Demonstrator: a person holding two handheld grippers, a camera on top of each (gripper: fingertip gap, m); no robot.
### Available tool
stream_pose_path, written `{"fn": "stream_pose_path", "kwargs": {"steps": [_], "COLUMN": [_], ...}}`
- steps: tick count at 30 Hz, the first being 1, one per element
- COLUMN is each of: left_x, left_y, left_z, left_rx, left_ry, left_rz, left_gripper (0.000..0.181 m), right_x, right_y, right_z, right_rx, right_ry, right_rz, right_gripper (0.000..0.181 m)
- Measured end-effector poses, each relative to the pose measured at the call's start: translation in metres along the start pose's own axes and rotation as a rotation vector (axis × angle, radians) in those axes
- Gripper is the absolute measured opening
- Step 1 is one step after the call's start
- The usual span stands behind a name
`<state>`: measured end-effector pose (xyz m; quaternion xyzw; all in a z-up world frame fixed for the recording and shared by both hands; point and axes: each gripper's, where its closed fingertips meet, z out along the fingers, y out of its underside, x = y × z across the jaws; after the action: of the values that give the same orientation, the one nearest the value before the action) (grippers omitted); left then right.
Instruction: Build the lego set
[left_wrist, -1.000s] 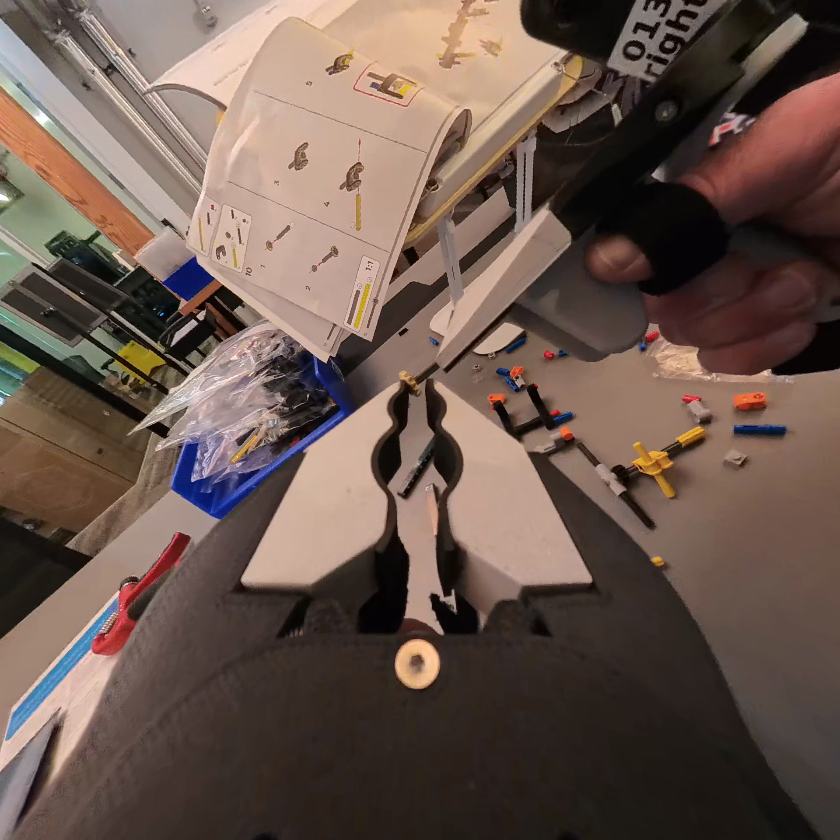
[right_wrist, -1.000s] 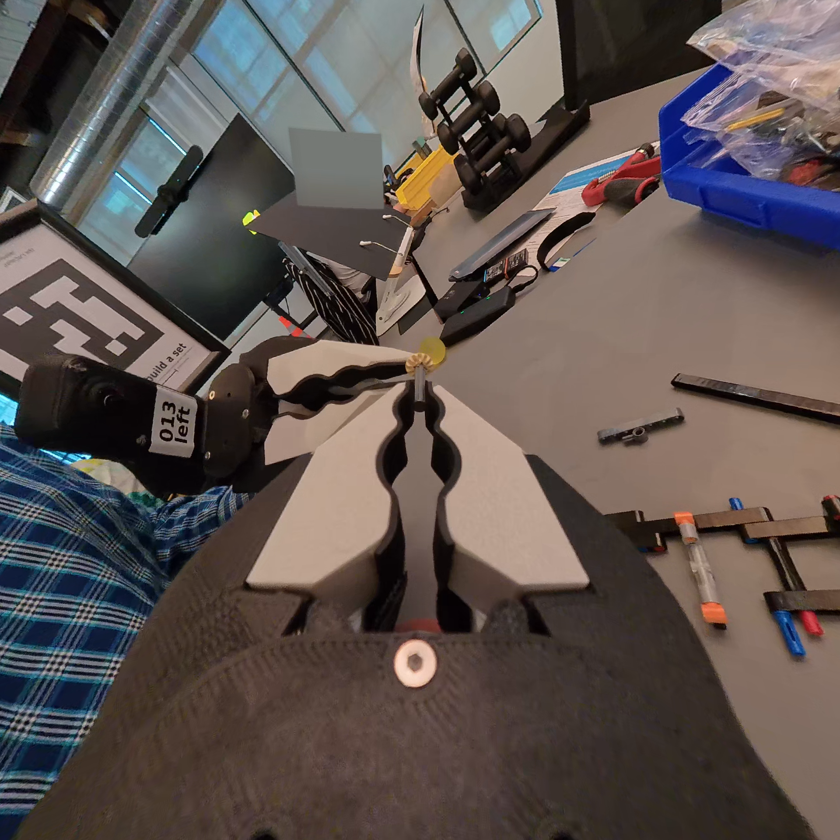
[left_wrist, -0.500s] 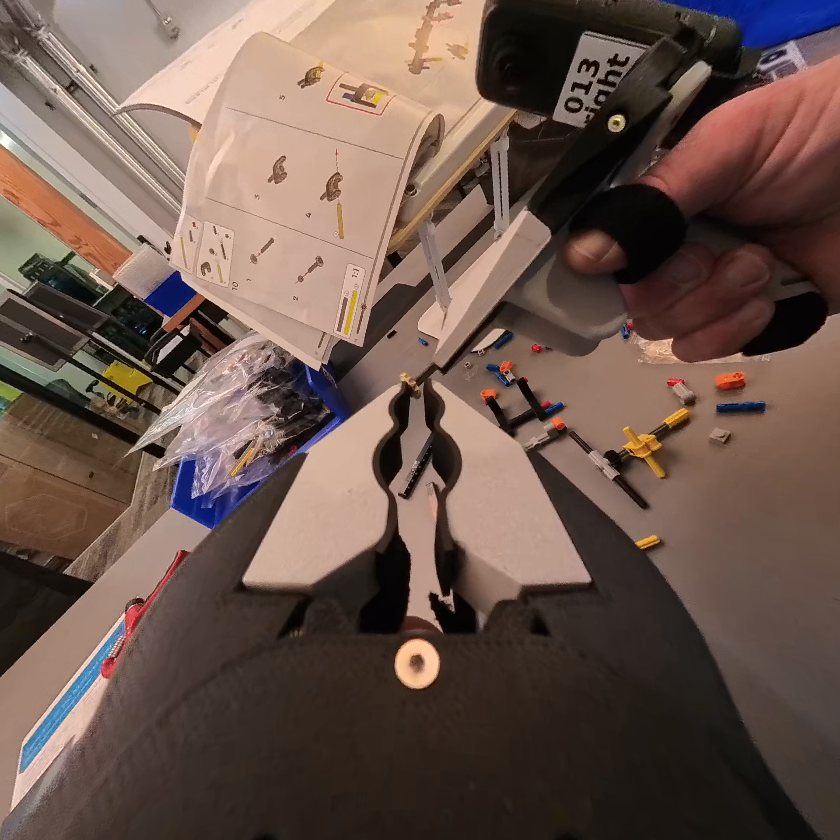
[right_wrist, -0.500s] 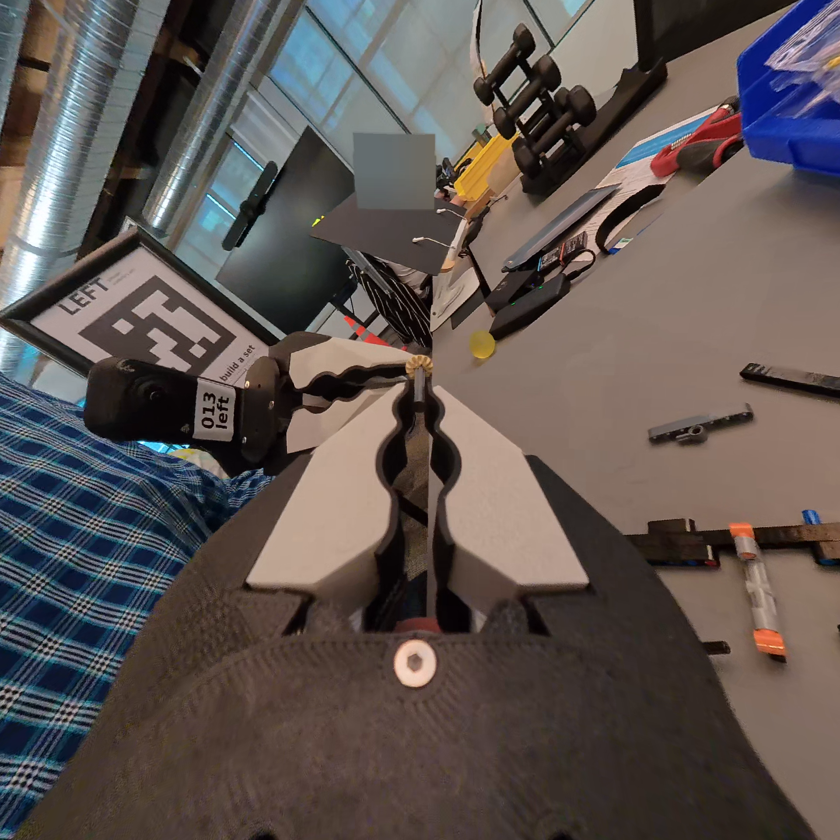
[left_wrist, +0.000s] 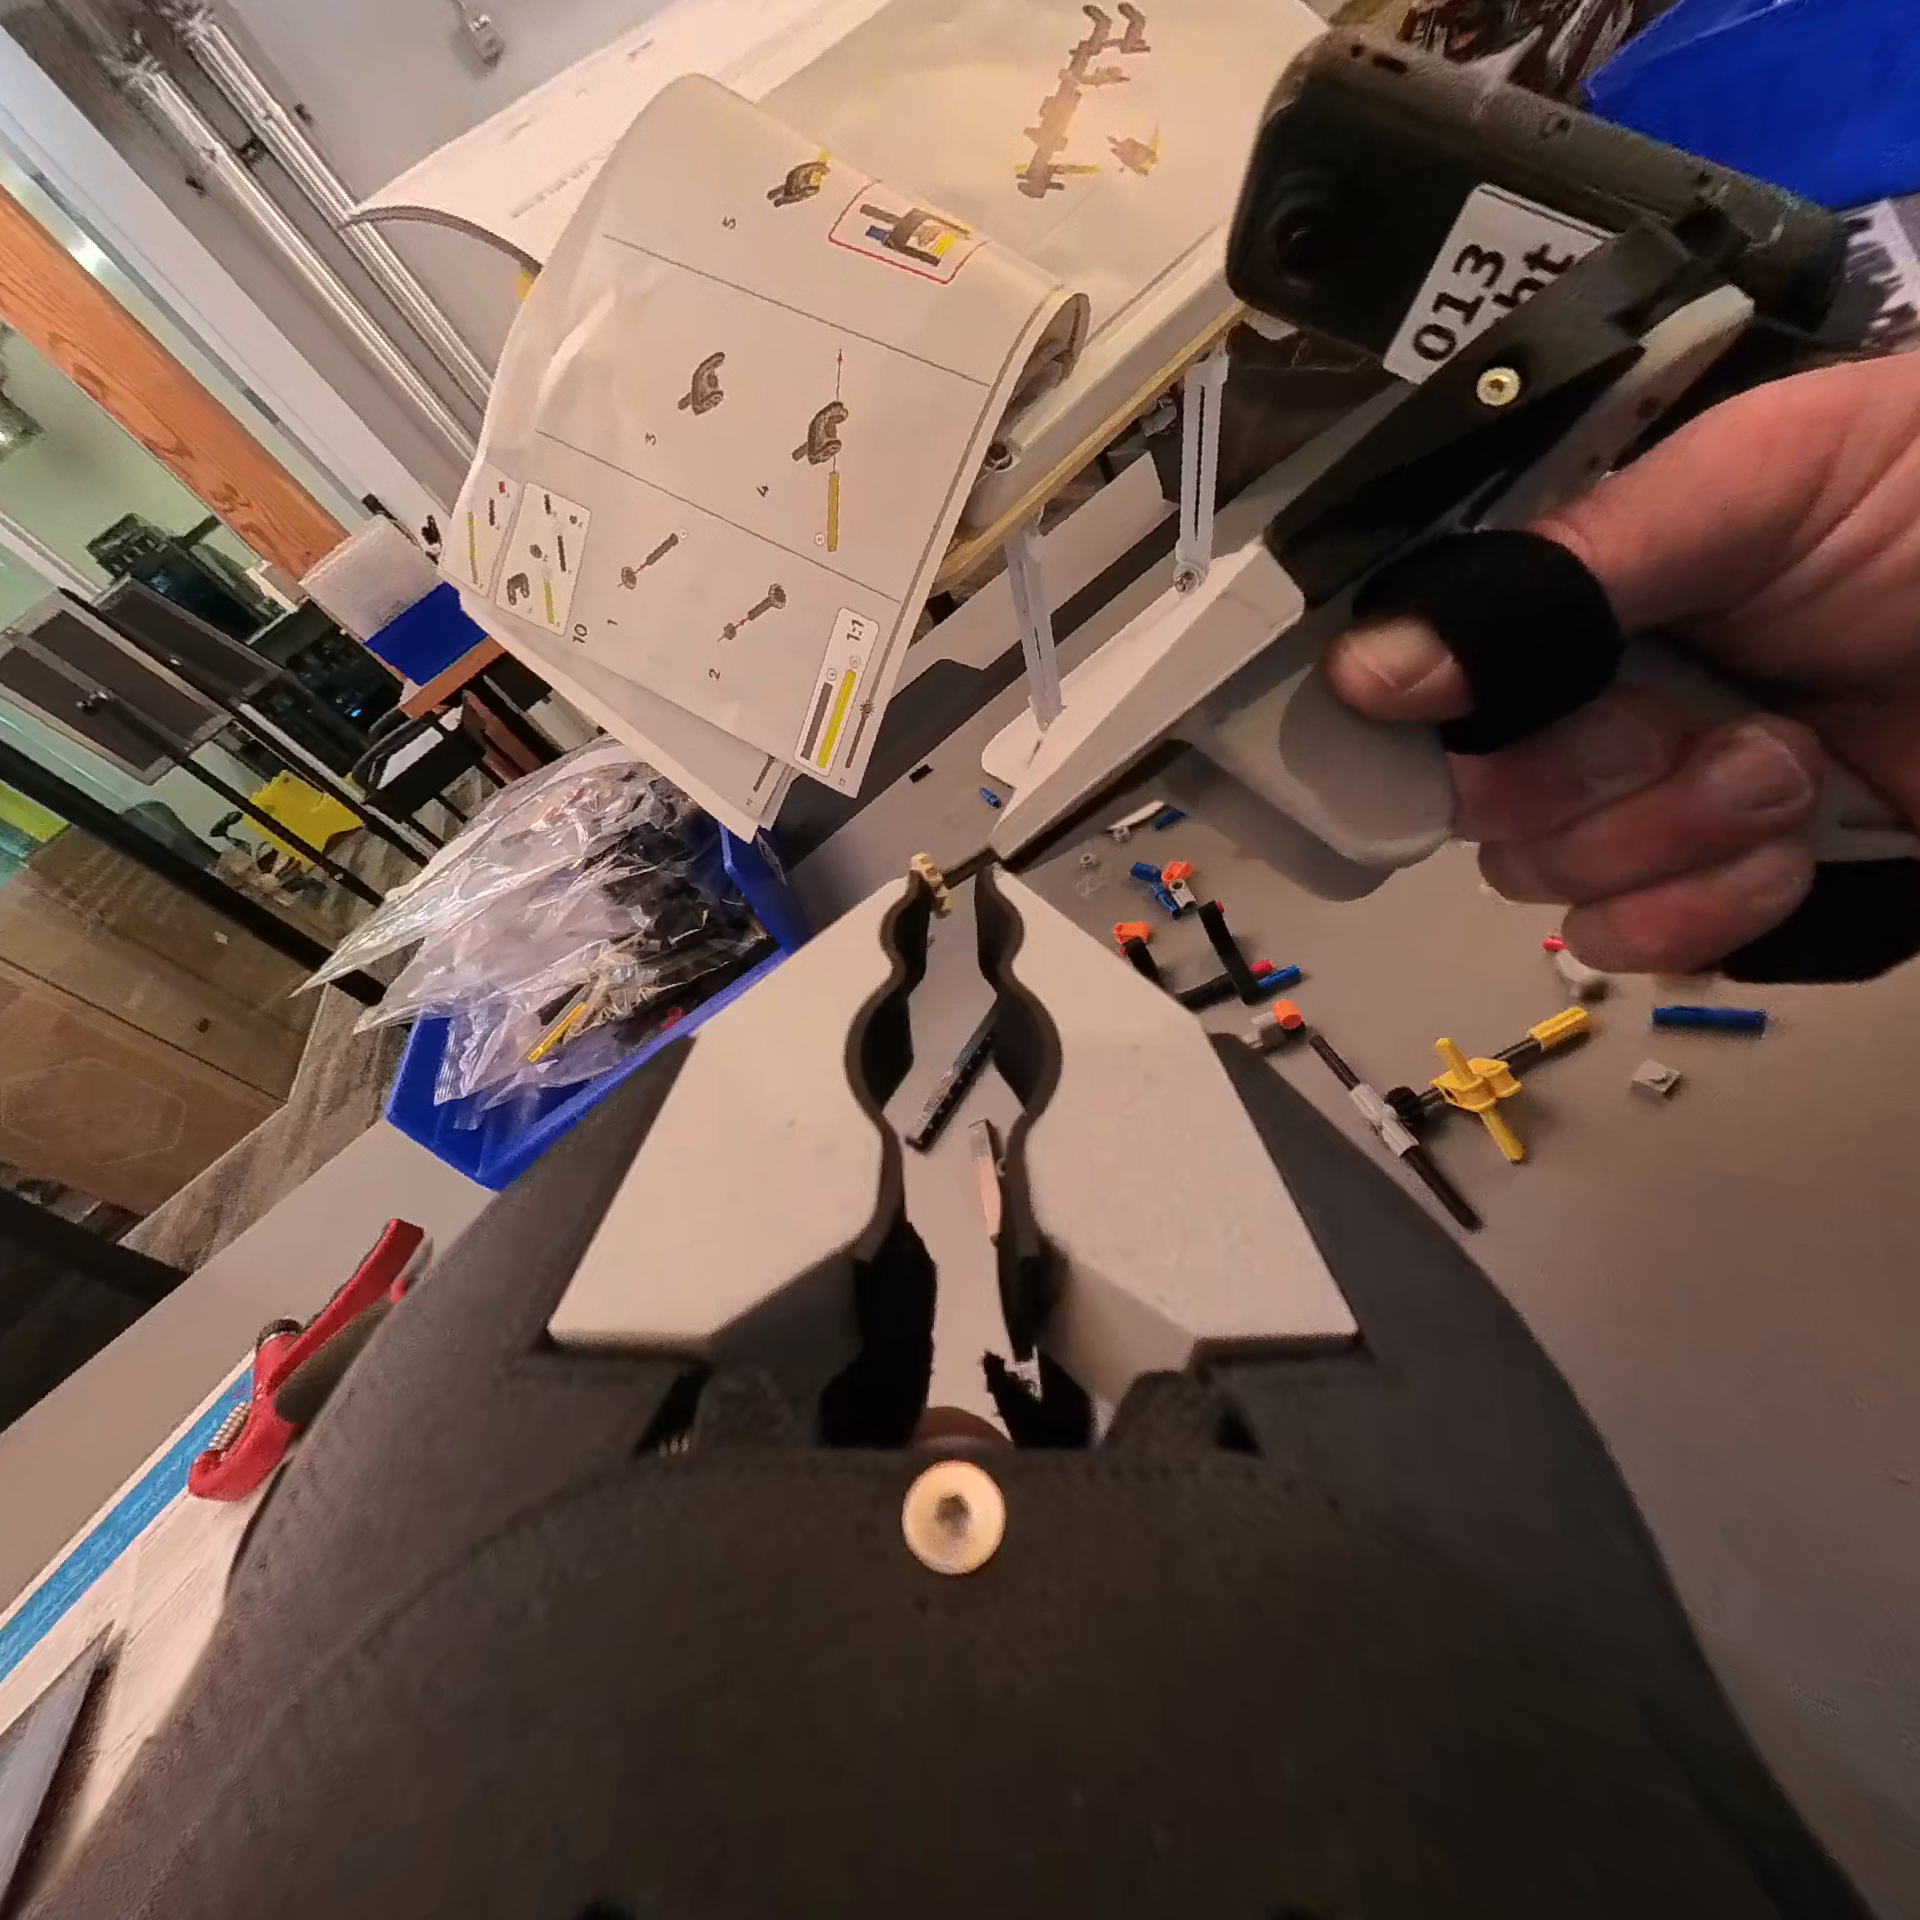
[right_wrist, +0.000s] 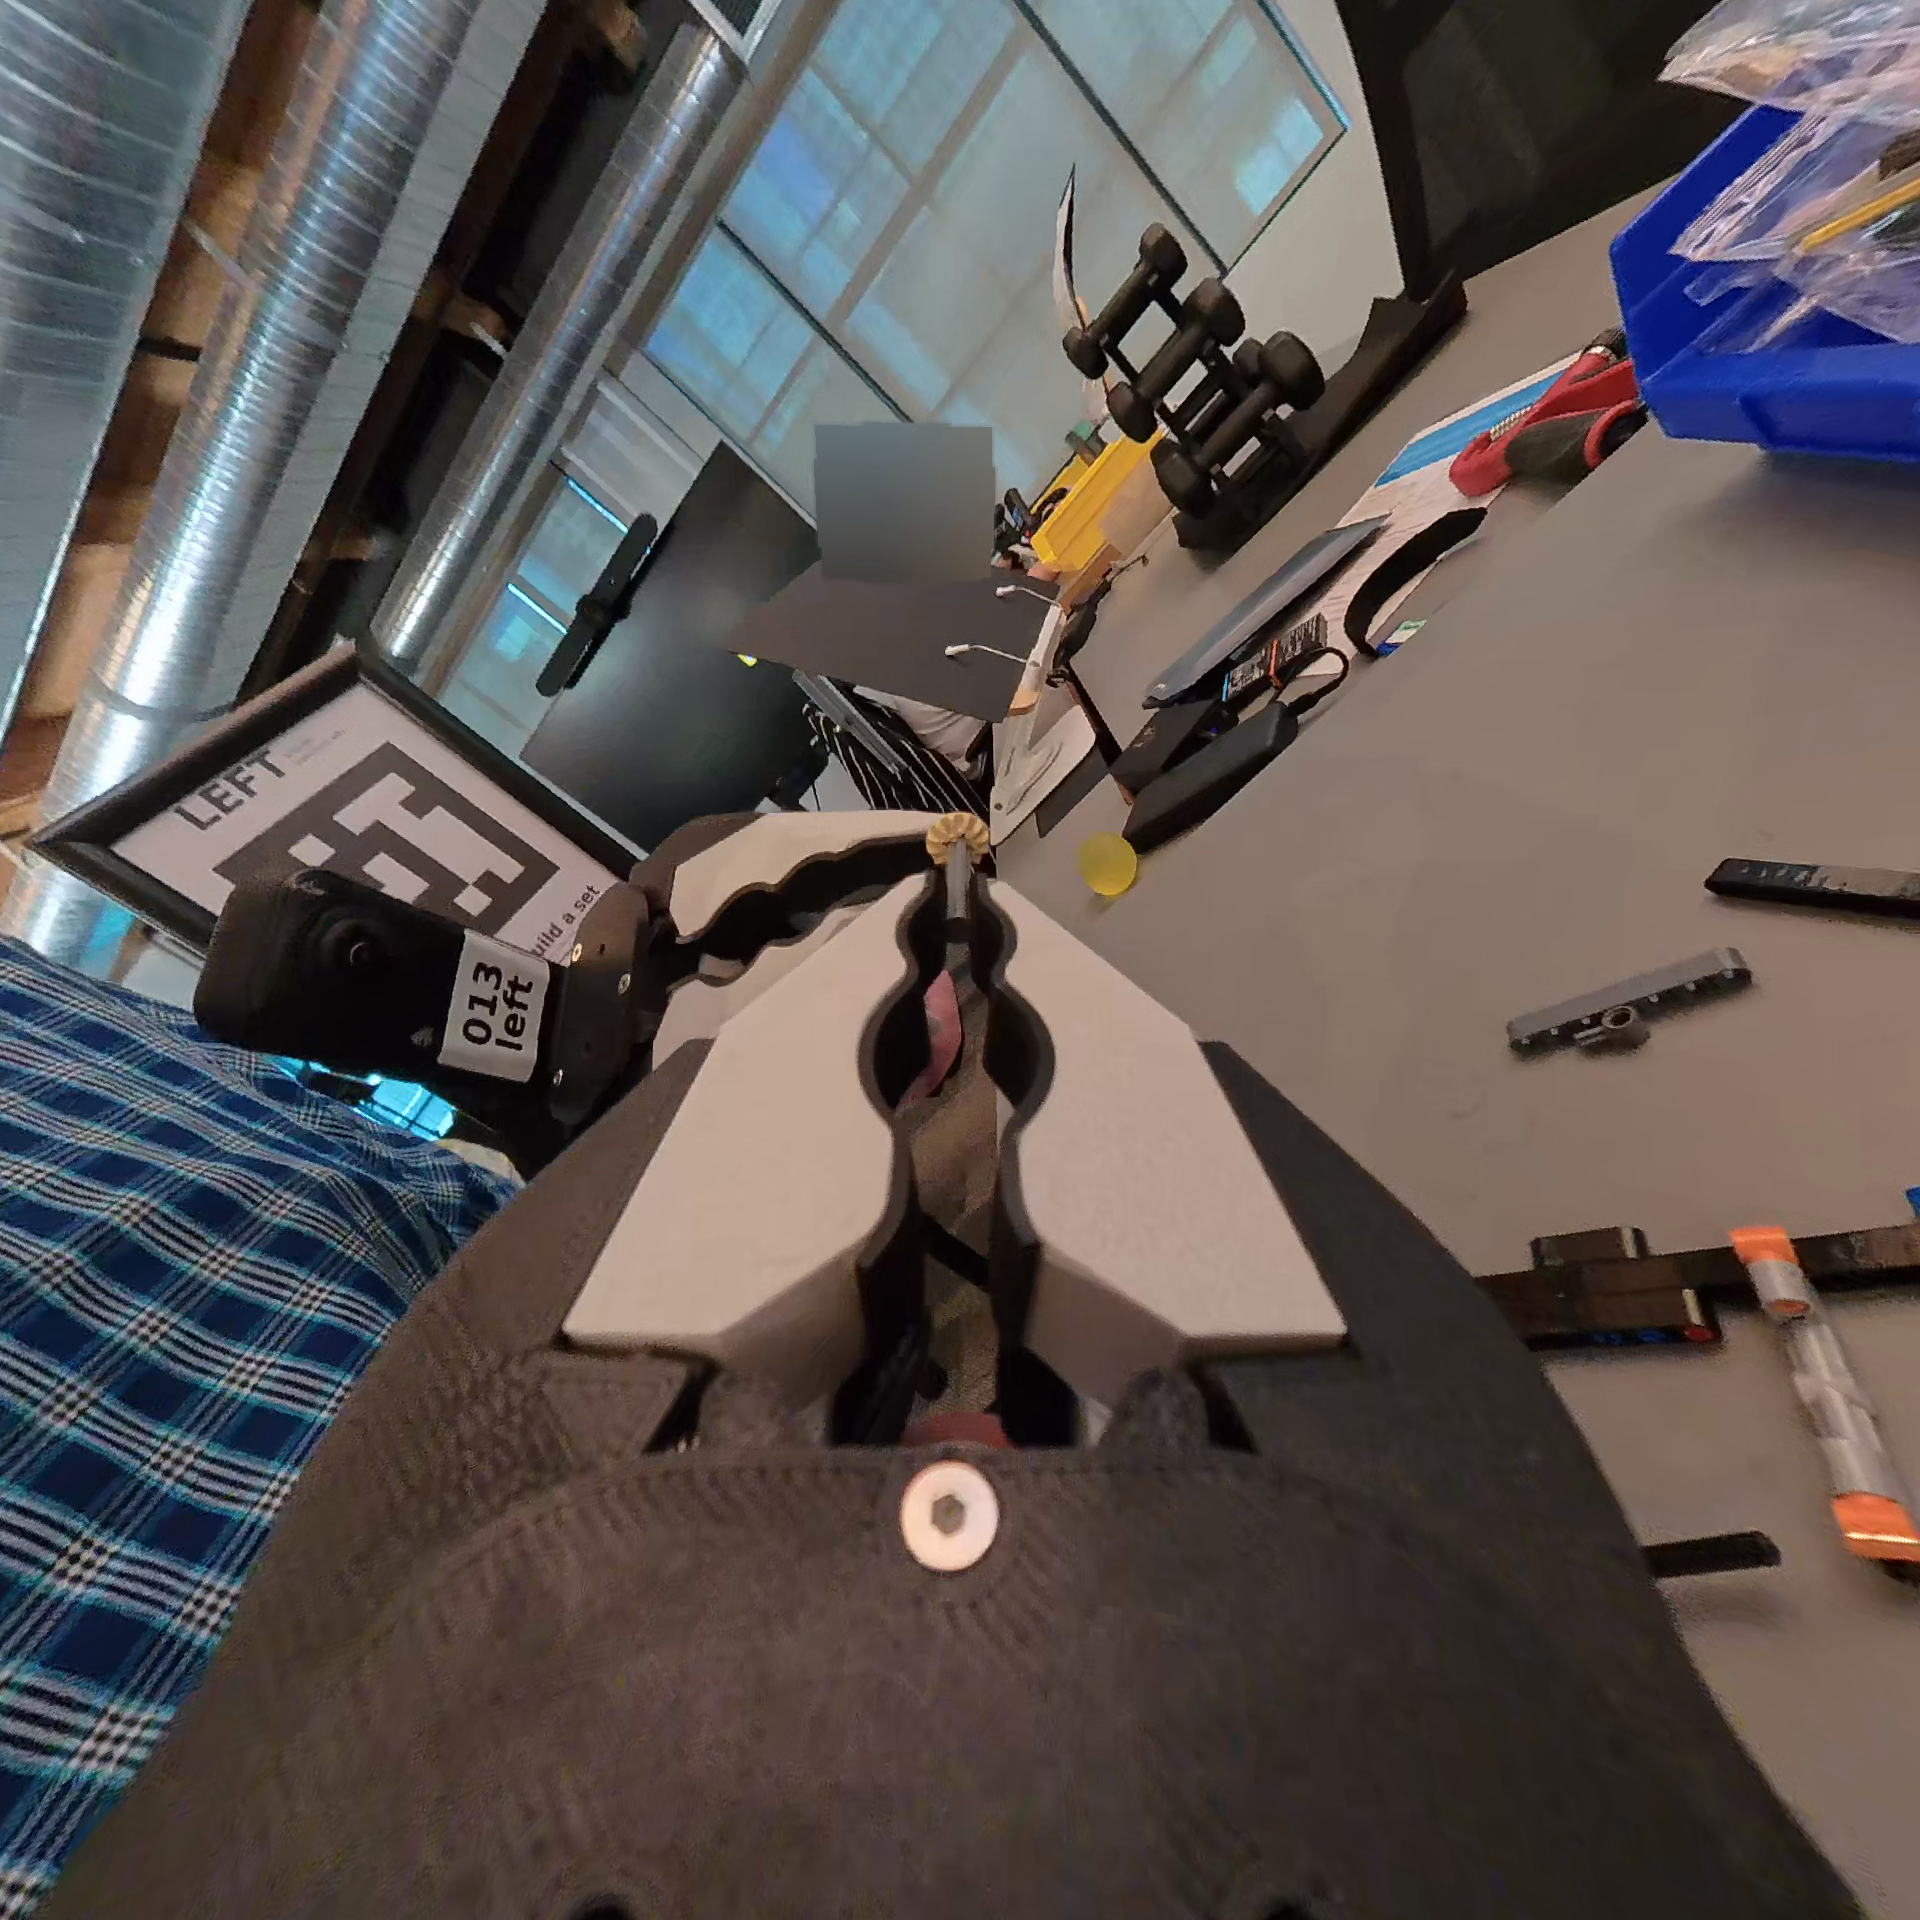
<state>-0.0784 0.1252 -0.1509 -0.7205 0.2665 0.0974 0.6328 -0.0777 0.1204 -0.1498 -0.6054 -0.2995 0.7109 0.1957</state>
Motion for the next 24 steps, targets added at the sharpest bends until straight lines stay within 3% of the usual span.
{"fn": "stream_pose_path", "kwargs": {"steps": [15, 19, 24], "left_x": [0.000, 0.008, 0.005], "left_y": [-0.002, 0.001, -0.012], "left_z": [-0.001, 0.000, -0.011], "left_rx": [0.019, 0.034, 0.128], "left_ry": [0.029, 0.150, 0.361], "left_rz": [0.012, -0.114, -0.390], "left_gripper": [0.006, 0.022, 0.019], "right_x": [-0.003, -0.003, -0.008], "right_y": [-0.002, -0.005, -0.002], "right_z": [-0.001, -0.005, -0.013], "right_rx": [-0.004, -0.006, -0.097], "right_ry": [-0.029, -0.024, -0.053], "right_rz": [0.000, -0.071, -0.216], "right_gripper": [0.002, 0.002, 0.001]}}
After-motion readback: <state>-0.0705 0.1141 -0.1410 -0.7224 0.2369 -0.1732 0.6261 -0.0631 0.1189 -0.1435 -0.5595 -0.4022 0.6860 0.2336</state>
